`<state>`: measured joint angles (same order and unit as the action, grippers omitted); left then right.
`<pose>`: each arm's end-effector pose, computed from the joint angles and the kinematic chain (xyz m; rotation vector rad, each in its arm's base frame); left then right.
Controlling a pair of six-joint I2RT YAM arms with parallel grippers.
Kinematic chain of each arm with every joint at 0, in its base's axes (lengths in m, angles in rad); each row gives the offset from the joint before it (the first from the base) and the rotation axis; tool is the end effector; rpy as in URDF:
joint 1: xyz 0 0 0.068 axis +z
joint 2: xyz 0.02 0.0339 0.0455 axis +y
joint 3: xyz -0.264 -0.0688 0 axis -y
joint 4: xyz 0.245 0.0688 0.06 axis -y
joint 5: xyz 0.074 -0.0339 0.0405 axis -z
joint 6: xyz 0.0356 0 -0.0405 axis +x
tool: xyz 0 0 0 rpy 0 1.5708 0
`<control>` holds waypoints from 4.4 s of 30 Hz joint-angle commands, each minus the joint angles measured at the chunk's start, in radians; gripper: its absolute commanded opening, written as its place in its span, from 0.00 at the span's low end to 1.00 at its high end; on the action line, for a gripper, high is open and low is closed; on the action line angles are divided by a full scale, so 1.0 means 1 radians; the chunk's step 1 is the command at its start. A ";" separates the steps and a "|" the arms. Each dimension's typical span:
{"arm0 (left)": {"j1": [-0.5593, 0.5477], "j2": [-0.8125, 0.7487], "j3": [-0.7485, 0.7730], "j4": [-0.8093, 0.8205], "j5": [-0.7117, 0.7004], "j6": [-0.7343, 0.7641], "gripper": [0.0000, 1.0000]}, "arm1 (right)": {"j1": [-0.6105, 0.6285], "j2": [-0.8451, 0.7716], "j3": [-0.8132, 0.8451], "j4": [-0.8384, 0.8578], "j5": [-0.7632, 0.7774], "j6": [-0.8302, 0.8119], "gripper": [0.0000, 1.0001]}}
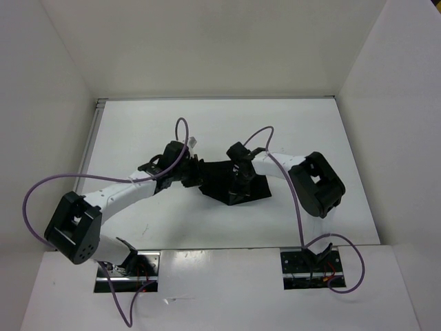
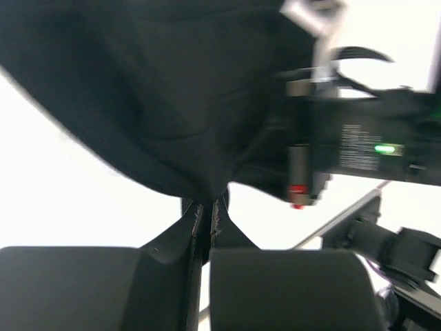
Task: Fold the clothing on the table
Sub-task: Fold the skirt
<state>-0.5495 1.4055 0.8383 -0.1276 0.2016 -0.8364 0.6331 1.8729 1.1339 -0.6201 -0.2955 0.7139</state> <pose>0.2513 -0.1623 0.2232 -0.2337 2.4240 -0.9171 0.2702 0.2111 0.1392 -0.0755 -3.0706 -0.5608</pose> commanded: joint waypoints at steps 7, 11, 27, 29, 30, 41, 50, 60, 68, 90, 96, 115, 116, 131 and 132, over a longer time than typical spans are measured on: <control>-0.023 0.010 0.070 0.072 0.099 -0.006 0.00 | 0.034 0.066 0.087 0.060 -0.017 0.013 0.00; -0.014 0.033 0.061 0.063 0.090 0.003 0.00 | 0.034 -0.049 0.124 -0.006 0.016 0.004 0.01; 0.016 0.043 0.070 0.054 0.090 0.025 0.00 | -0.323 -0.166 0.069 -0.164 0.160 -0.129 0.35; 0.016 0.052 0.080 0.054 0.090 0.025 0.00 | -0.343 -0.141 0.069 -0.144 0.174 -0.142 0.35; 0.016 0.065 0.081 0.045 0.090 0.025 0.00 | -0.352 -0.126 0.078 -0.144 0.174 -0.142 0.35; -0.016 0.159 0.177 0.034 0.119 0.046 0.00 | -0.342 0.000 0.055 -0.040 0.092 -0.151 0.24; -0.090 0.320 0.341 0.032 0.163 0.037 0.00 | -0.323 0.009 0.027 0.000 0.042 -0.133 0.19; -0.185 0.461 0.439 0.075 0.213 -0.004 0.01 | -0.323 0.028 0.027 0.010 0.033 -0.123 0.19; -0.194 0.555 0.518 0.094 0.222 -0.024 0.04 | -0.323 0.028 0.027 0.010 0.033 -0.123 0.19; -0.224 0.563 0.569 0.180 0.285 -0.135 0.68 | -0.381 -0.112 0.046 -0.046 0.119 -0.102 0.19; -0.270 0.587 0.558 0.203 0.338 -0.170 0.68 | -0.417 -0.190 0.046 -0.055 0.140 -0.083 0.22; -0.168 0.086 0.360 -0.087 -0.011 -0.053 0.54 | -0.319 -0.356 0.084 -0.139 -0.017 -0.169 0.31; -0.168 0.070 0.335 -0.087 -0.048 -0.053 0.48 | -0.302 -0.325 0.093 -0.123 -0.054 -0.169 0.26; -0.168 0.030 0.205 -0.116 -0.073 -0.064 0.26 | -0.245 0.075 0.316 -0.047 -0.113 -0.172 0.11; -0.168 0.021 0.196 -0.116 -0.073 -0.064 0.26 | -0.266 0.086 0.316 -0.047 -0.113 -0.172 0.11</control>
<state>-0.7147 1.4612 1.0279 -0.2554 0.1432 -0.9165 0.4408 1.9327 1.3979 -0.6979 -0.4095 0.5564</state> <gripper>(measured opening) 0.262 0.115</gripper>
